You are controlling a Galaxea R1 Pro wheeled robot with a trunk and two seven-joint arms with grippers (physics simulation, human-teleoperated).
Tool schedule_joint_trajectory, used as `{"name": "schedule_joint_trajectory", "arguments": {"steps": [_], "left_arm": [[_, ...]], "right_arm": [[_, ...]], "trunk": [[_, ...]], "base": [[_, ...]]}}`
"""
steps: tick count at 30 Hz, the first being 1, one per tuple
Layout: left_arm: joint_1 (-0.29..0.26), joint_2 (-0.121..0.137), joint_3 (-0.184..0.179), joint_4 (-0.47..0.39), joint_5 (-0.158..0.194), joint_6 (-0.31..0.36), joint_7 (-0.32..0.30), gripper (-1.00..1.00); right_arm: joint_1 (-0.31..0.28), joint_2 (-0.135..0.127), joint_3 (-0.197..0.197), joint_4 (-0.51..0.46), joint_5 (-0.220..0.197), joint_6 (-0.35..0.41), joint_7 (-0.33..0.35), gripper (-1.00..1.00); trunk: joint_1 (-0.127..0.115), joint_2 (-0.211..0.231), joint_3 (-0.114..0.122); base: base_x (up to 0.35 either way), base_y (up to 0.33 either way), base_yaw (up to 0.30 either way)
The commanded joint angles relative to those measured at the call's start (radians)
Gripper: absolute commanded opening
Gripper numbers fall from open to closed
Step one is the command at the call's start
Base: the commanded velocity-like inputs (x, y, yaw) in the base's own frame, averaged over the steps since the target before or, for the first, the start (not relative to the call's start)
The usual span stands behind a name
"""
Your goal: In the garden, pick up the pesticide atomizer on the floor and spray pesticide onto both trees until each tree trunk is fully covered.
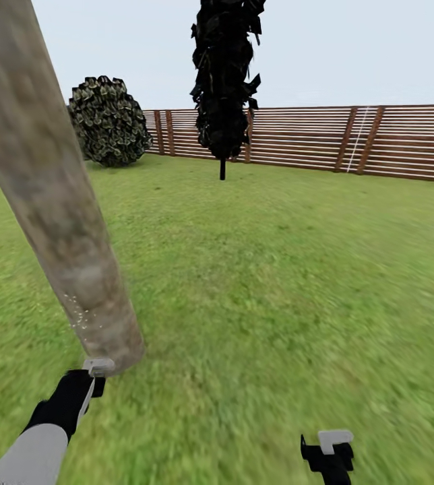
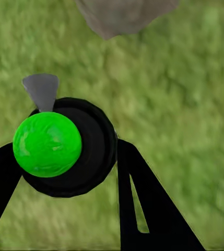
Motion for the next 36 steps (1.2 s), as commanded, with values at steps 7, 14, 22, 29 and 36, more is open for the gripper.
{"name": "schedule_joint_trajectory", "arguments": {"steps": [7,14,22,29,36], "left_arm": [[0.000,-0.005,0.002,0.089,-0.001,-0.124,0.075,-1.00],[0.000,-0.012,0.000,0.086,-0.006,-0.129,0.083,-1.00],[0.000,-0.010,-0.009,0.086,-0.009,-0.131,0.083,-1.00],[0.000,-0.007,0.000,0.088,-0.004,-0.128,0.177,-1.00],[0.000,-0.024,0.003,0.095,0.012,-0.126,0.197,-1.00]], "right_arm": [[0.000,0.001,0.000,0.000,0.000,0.000,0.000,1.00],[0.000,0.000,0.000,0.000,0.000,0.000,0.000,1.00],[0.000,0.000,0.000,0.000,0.000,0.000,0.000,1.00],[0.000,0.000,0.000,0.000,0.000,0.000,0.000,1.00],[0.000,0.001,0.000,0.000,0.000,0.000,0.000,1.00]], "trunk": [[0.000,0.000,0.000],[0.000,0.000,0.000],[0.000,0.000,0.000],[0.000,0.000,0.000],[0.000,0.000,0.000]], "base": [[0.220,-0.206,0.276],[0.224,-0.203,0.155],[0.110,-0.239,0.003],[-0.044,-0.275,0.145],[-0.001,-0.276,0.275]]}}
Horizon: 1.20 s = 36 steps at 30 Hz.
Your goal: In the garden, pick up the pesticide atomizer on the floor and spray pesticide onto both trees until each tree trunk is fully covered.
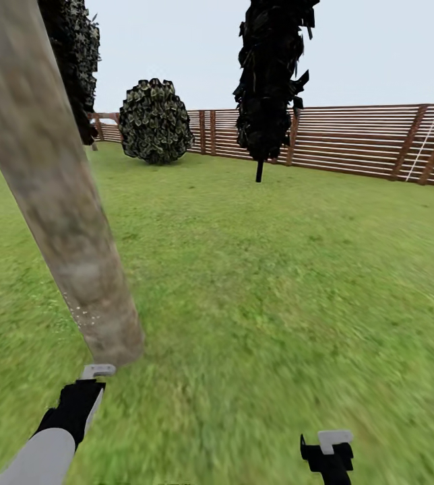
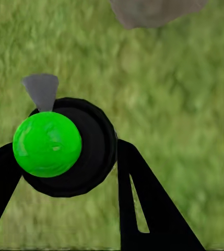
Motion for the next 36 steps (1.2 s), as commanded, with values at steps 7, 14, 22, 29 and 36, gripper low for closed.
{"name": "schedule_joint_trajectory", "arguments": {"steps": [7,14,22,29,36], "left_arm": [[0.000,-0.008,-0.007,-0.002,0.064,-0.001,-0.002,-1.00],[-0.012,-0.008,-0.012,-0.018,0.064,0.004,-0.002,-1.00],[-0.129,-0.037,-0.012,-0.017,0.064,0.085,-0.004,-1.00],[-0.271,-0.030,-0.016,-0.021,0.062,0.226,-0.042,-1.00],[-0.326,-0.023,-0.065,-0.023,0.059,0.268,-0.063,-1.00]], "right_arm": [[0.000,-0.001,0.000,0.000,0.000,0.000,0.000,1.00],[0.000,-0.001,0.000,0.000,0.000,0.000,0.000,1.00],[0.000,-0.001,0.000,0.000,-0.001,0.000,0.000,1.00],[0.000,-0.007,-0.001,0.000,0.000,0.000,-0.002,1.00],[0.000,-0.010,-0.002,0.000,0.000,0.000,-0.003,1.00]], "trunk": [[0.000,0.000,0.000],[0.000,0.000,0.000],[0.000,0.000,0.000],[0.000,0.000,0.000],[0.000,0.000,0.000]], "base": [[-0.090,-0.274,0.086],[-0.080,-0.115,0.028],[-0.002,-0.003,0.251],[0.000,0.000,0.070],[0.000,0.000,0.000]]}}
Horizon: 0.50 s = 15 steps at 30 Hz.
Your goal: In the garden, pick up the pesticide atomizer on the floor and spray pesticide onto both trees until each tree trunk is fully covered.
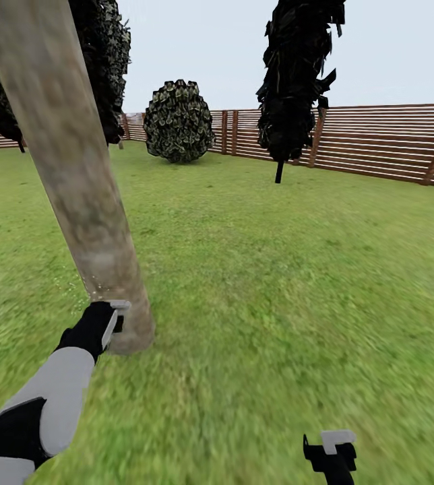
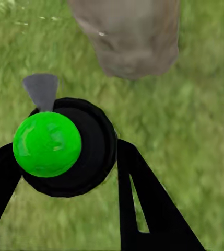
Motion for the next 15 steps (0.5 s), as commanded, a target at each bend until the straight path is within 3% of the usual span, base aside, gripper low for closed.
{"name": "schedule_joint_trajectory", "arguments": {"steps": [1,2,4,6,7,9,15], "left_arm": [[0.000,0.020,-0.003,0.000,0.005,0.000,0.000,-1.00],[0.006,0.065,-0.003,0.001,0.008,0.000,-0.001,-1.00],[0.012,0.081,-0.008,0.001,0.007,-0.001,-0.001,-1.00],[0.014,0.069,-0.024,0.001,0.005,-0.001,0.000,-1.00],[0.016,0.041,-0.048,0.001,0.005,-0.003,0.000,-1.00],[0.017,0.022,-0.054,0.001,0.005,-0.006,0.002,-1.00],[0.017,0.018,-0.054,0.000,0.005,-0.006,0.004,-1.00]], "right_arm": [[0.000,0.000,0.000,0.000,0.000,0.000,0.000,1.00],[0.000,0.000,0.000,0.000,-0.001,0.000,0.000,1.00],[0.000,0.001,0.000,0.000,-0.001,0.000,0.000,1.00],[0.000,0.001,0.000,0.000,-0.001,0.000,0.000,1.00],[0.000,0.002,0.000,-0.001,-0.002,0.000,0.000,1.00],[0.000,0.002,0.001,-0.001,-0.002,0.000,0.000,1.00],[0.000,0.002,0.000,-0.001,-0.002,0.000,0.000,1.00]], "trunk": [[0.000,0.000,0.000],[0.000,0.000,0.000],[0.000,0.000,0.000],[0.000,0.000,0.000],[0.000,0.000,0.000],[0.000,0.000,0.000],[0.000,0.000,0.000]], "base": [[0.000,0.000,0.000],[0.000,0.000,0.000],[0.000,0.000,0.000],[0.000,0.000,0.030],[0.000,-0.034,0.227],[0.000,-0.203,0.226],[0.000,-0.264,0.044]]}}
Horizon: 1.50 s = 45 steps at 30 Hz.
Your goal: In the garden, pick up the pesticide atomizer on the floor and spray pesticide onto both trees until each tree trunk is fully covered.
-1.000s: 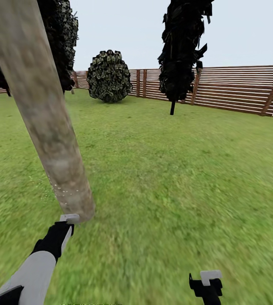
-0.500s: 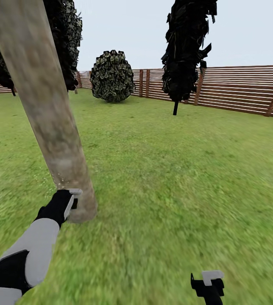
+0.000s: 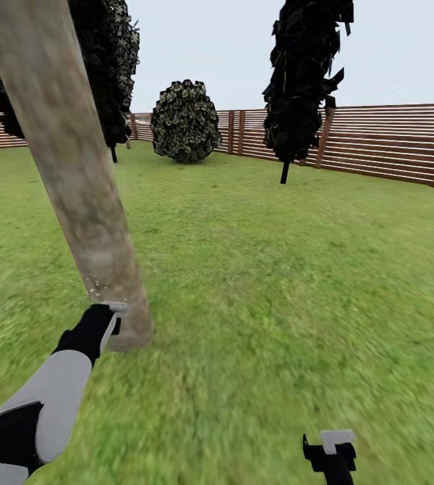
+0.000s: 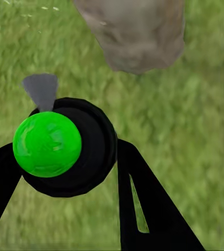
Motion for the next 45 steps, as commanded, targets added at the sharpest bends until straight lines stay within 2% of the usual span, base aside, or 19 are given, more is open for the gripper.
{"name": "schedule_joint_trajectory", "arguments": {"steps": [1,15,26,33,39,41,43,45], "left_arm": [[0.000,0.000,0.001,0.000,-0.001,0.000,0.000,-1.00],[0.002,0.004,0.000,0.006,-0.004,-0.002,0.009,-1.00],[-0.001,0.005,-0.002,0.000,-0.003,-0.001,0.008,-1.00],[-0.049,-0.020,0.000,-0.001,0.000,0.003,0.002,-1.00],[-0.070,-0.006,0.003,-0.045,-0.002,0.008,-0.001,-1.00],[-0.071,-0.015,0.000,-0.050,-0.003,0.018,-0.001,-1.00],[-0.075,-0.036,-0.001,-0.052,-0.002,0.040,-0.001,-1.00],[-0.084,-0.075,-0.009,-0.055,-0.002,0.052,-0.001,-1.00]], "right_arm": [[0.000,-0.001,0.000,0.000,0.000,0.000,0.000,1.00],[0.000,0.000,0.001,0.000,0.000,0.000,0.000,1.00],[0.000,0.000,0.001,-0.001,0.000,0.000,0.000,1.00],[0.000,0.000,0.000,0.000,0.000,0.000,0.000,1.00],[0.000,0.000,0.000,0.000,0.000,0.000,0.000,1.00],[0.000,0.000,0.001,0.000,0.000,0.000,0.000,1.00],[0.000,0.000,0.001,-0.001,0.000,0.000,0.000,1.00],[0.000,0.000,0.000,-0.001,0.000,0.000,0.000,1.00]], "trunk": [[0.000,0.000,0.000],[0.000,0.000,0.000],[0.000,0.000,0.000],[0.000,0.000,0.000],[0.000,0.000,0.000],[0.000,0.000,0.000],[0.000,0.000,0.000],[0.000,0.000,0.000]], "base": [[0.000,-0.272,0.001],[0.000,-0.272,0.016],[-0.048,-0.203,0.263],[-0.002,-0.004,0.278],[0.000,0.000,0.278],[0.000,0.000,0.259],[0.000,0.000,0.113],[0.000,0.000,0.037]]}}
